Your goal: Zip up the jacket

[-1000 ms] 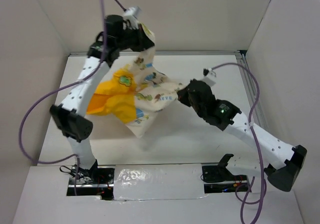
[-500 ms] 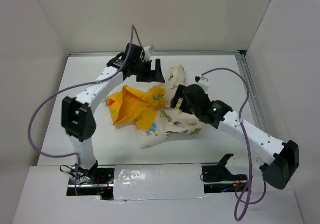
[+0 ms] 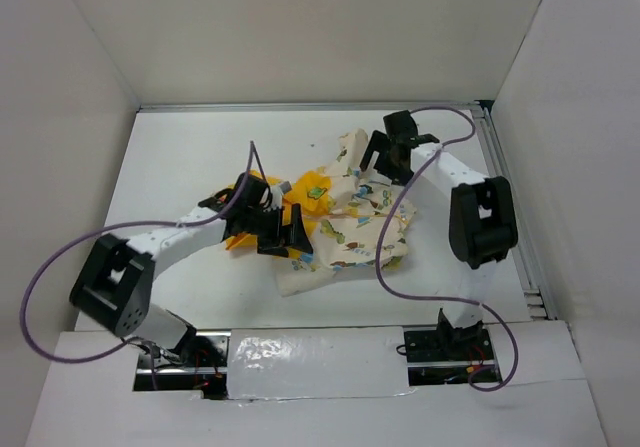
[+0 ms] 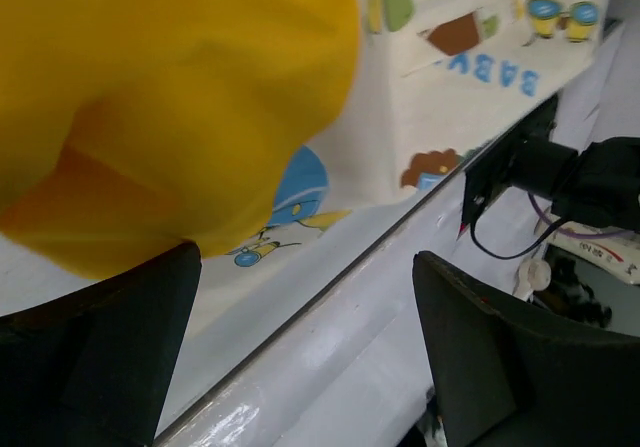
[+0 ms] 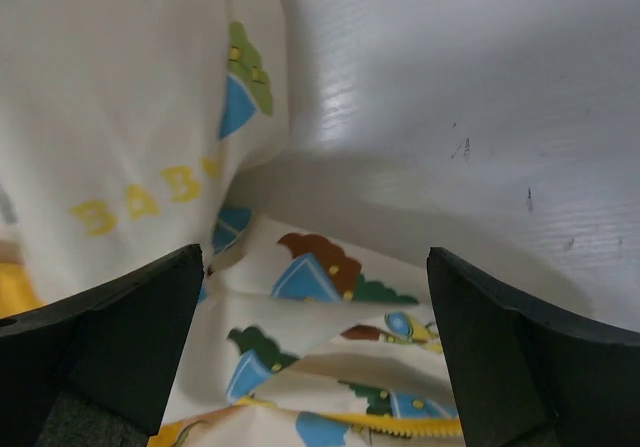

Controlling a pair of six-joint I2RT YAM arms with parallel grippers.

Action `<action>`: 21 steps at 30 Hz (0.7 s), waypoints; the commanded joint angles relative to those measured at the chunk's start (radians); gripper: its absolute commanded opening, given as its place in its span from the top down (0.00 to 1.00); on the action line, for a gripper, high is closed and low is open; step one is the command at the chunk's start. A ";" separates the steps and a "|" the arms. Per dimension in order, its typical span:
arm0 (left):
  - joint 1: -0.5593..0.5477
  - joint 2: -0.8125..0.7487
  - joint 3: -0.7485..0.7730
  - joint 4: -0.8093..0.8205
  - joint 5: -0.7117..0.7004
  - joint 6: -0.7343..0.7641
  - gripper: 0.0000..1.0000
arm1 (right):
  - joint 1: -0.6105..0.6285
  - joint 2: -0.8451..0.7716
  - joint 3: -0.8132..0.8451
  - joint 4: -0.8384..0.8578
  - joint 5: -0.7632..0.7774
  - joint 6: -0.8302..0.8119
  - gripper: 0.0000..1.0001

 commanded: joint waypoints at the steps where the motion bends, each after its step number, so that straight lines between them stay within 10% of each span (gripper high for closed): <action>1: -0.012 0.160 0.090 0.139 0.088 -0.022 0.01 | -0.014 0.049 0.056 -0.031 -0.110 -0.023 0.00; 9: 0.120 0.537 0.506 -0.057 -0.146 0.061 0.01 | 0.029 -0.076 -0.291 0.075 -0.177 0.019 0.11; 17: 0.255 0.967 1.259 -0.341 -0.147 0.138 0.01 | 0.191 -0.364 -0.558 0.123 -0.147 0.143 0.22; 21: 0.237 0.783 1.089 -0.262 -0.159 0.184 0.01 | 0.184 -0.484 -0.523 0.040 0.036 0.148 0.20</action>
